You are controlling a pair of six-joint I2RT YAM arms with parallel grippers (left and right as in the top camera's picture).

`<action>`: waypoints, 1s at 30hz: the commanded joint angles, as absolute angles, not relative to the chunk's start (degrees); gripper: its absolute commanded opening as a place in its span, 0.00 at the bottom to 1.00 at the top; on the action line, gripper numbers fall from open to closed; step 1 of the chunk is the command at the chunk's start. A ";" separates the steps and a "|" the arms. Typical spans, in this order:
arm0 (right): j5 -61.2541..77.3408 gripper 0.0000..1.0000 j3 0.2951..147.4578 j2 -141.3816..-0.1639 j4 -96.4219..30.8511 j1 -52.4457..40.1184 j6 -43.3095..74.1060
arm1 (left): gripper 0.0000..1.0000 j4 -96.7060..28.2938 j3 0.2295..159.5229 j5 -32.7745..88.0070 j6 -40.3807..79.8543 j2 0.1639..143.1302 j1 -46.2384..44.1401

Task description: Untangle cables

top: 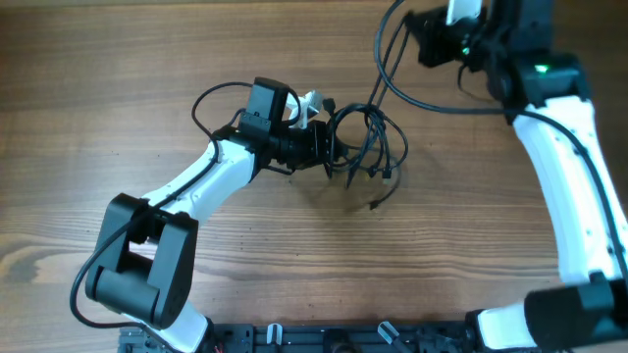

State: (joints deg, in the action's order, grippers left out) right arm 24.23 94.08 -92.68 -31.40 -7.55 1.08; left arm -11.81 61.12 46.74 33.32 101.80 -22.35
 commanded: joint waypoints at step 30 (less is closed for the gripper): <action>19.70 0.39 98.24 -79.77 -38.28 -5.91 5.72 | 0.04 -6.79 60.99 47.66 31.70 102.00 -22.00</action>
